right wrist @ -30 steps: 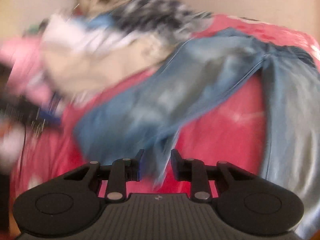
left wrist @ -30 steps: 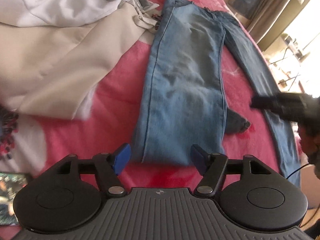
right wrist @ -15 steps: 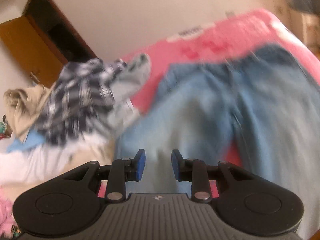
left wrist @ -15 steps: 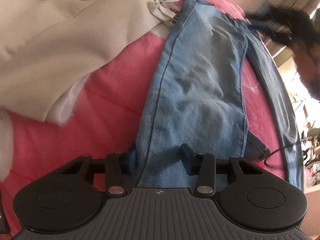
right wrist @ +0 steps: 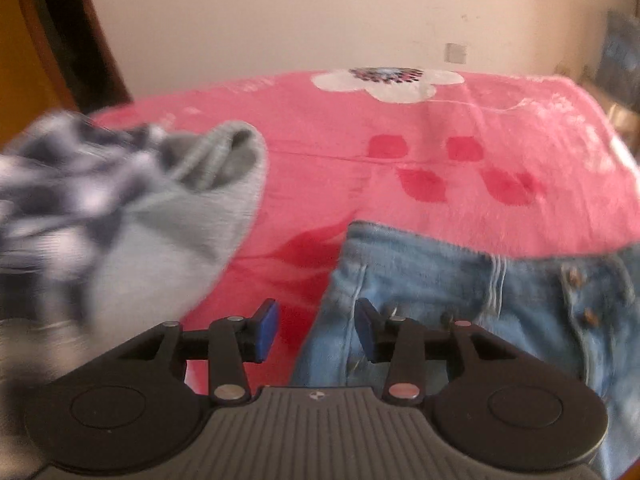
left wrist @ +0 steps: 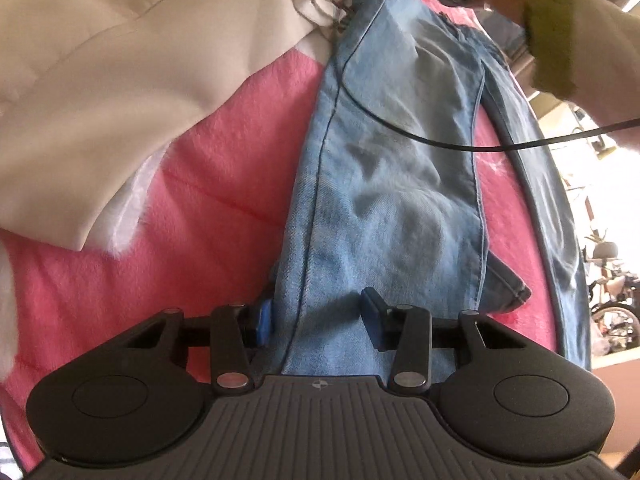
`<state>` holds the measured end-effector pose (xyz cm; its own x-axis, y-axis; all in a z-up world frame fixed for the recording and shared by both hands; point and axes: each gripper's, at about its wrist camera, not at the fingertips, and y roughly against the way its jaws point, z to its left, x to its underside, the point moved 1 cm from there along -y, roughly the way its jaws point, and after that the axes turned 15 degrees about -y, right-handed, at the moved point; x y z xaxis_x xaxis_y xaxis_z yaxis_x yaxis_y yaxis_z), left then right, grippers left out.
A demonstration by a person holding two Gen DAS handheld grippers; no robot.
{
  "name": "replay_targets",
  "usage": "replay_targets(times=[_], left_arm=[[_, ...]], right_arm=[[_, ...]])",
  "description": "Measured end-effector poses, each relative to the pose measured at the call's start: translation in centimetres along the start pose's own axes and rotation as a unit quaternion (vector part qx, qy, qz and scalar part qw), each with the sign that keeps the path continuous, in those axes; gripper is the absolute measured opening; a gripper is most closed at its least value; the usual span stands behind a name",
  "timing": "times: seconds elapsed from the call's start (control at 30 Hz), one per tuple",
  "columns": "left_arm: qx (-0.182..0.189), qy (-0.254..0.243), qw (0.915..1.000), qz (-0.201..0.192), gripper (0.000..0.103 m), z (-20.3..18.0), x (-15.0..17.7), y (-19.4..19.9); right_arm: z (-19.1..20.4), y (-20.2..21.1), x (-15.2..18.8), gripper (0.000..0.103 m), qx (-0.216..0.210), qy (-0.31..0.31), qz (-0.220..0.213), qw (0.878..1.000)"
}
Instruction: Fold clothes
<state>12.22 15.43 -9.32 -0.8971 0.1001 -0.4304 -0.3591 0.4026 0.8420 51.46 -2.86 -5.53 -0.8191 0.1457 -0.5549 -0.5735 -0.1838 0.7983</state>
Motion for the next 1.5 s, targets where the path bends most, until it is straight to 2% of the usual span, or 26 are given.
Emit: replay_targets(times=[0.03, 0.1, 0.13, 0.17, 0.2, 0.27, 0.3, 0.4, 0.47, 0.6, 0.7, 0.77, 0.8, 0.9, 1.0, 1.07, 1.17, 1.27, 1.4, 1.5], left_arm=[[-0.001, -0.002, 1.0000, 0.002, 0.043, -0.1, 0.0, 0.0], [-0.005, -0.009, 0.9999, 0.005, 0.043, -0.3, 0.0, -0.1], [-0.007, -0.012, 0.9999, 0.007, 0.043, -0.4, 0.0, -0.1], [-0.009, -0.015, 0.9998, 0.009, 0.043, -0.6, 0.0, -0.1], [-0.011, -0.018, 0.9997, 0.011, 0.043, -0.7, 0.0, -0.1], [-0.015, -0.026, 0.9994, 0.017, 0.043, -0.9, -0.1, -0.2], [-0.016, -0.029, 0.9992, 0.020, 0.043, -1.0, -0.1, -0.2], [-0.020, -0.037, 0.9987, 0.028, 0.043, -1.2, -0.2, -0.3], [-0.023, -0.039, 0.9985, 0.032, 0.043, -1.3, -0.3, -0.4], [-0.024, -0.041, 0.9981, 0.037, 0.043, -1.6, -0.2, -0.2], [-0.029, -0.049, 0.9976, 0.040, 0.043, -1.9, 0.0, -0.1], [-0.031, -0.043, 0.9979, 0.039, 0.043, -2.0, 0.0, -0.1], [-0.032, -0.040, 0.9979, 0.039, 0.043, -2.0, 0.0, -0.1], [-0.032, -0.031, 0.9981, 0.042, 0.039, -2.1, 0.1, 0.0], [-0.030, -0.021, 0.9983, 0.046, 0.034, -2.2, 0.2, 0.2], [-0.032, -0.021, 0.9980, 0.051, 0.034, -2.4, 0.3, 0.2], [-0.041, -0.034, 0.9972, 0.053, 0.034, -2.9, 0.4, 0.0], [-0.042, -0.037, 0.9972, 0.050, 0.034, -3.1, 0.6, 0.2], [-0.041, -0.031, 0.9978, 0.042, 0.034, -3.1, 1.1, 0.6], [-0.042, -0.028, 0.9980, 0.038, 0.034, -3.2, 1.5, 0.8]], right_arm=[[0.2, -1.0, 0.0, 0.045, 0.017, 0.003, 0.001, 1.000], [-0.1, -2.5, 0.1, 0.038, 0.037, 0.000, 0.004, 0.999], [-0.4, -2.8, 0.2, 0.030, 0.040, -0.007, -0.001, 0.999], [-0.8, -2.7, 0.2, 0.016, 0.036, -0.018, -0.011, 0.999], [-1.2, -2.2, 0.2, 0.013, 0.028, -0.027, -0.031, 0.999], [-1.6, -0.3, 0.2, 0.012, 0.004, -0.033, -0.091, 0.995], [-1.5, -0.1, 0.3, 0.012, -0.001, -0.027, -0.104, 0.994], [-1.6, -1.4, 0.2, 0.012, -0.004, -0.026, -0.099, 0.995], [-2.2, -3.0, 0.6, 0.013, -0.018, -0.042, -0.083, 0.996], [-2.8, -4.8, 1.1, 0.017, -0.046, -0.024, -0.067, 0.996], [-3.9, -4.3, -0.2, 0.026, -0.083, -0.045, -0.034, 0.995], [-4.8, -2.5, -0.8, 0.045, -0.108, -0.052, -0.023, 0.993], [-5.3, -1.3, -1.0, 0.046, -0.120, -0.053, -0.021, 0.991], [-6.7, 2.1, -1.3, 0.044, -0.150, -0.045, -0.013, 0.988], [-6.1, 4.3, 0.4, 0.028, -0.148, 0.024, 0.015, 0.989], [-5.0, 3.0, 1.7, 0.015, -0.137, 0.060, 0.051, 0.988], [-3.1, -1.4, 3.4, 0.012, -0.100, 0.076, 0.068, 0.990], [-3.0, -2.3, 3.1, 0.012, -0.117, 0.017, 0.034, 0.992], [-6.2, 1.7, 2.5, 0.013, -0.175, -0.017, 0.001, 0.984], [-7.4, 4.4, 3.3, 0.013, -0.181, 0.021, 0.021, 0.983]])
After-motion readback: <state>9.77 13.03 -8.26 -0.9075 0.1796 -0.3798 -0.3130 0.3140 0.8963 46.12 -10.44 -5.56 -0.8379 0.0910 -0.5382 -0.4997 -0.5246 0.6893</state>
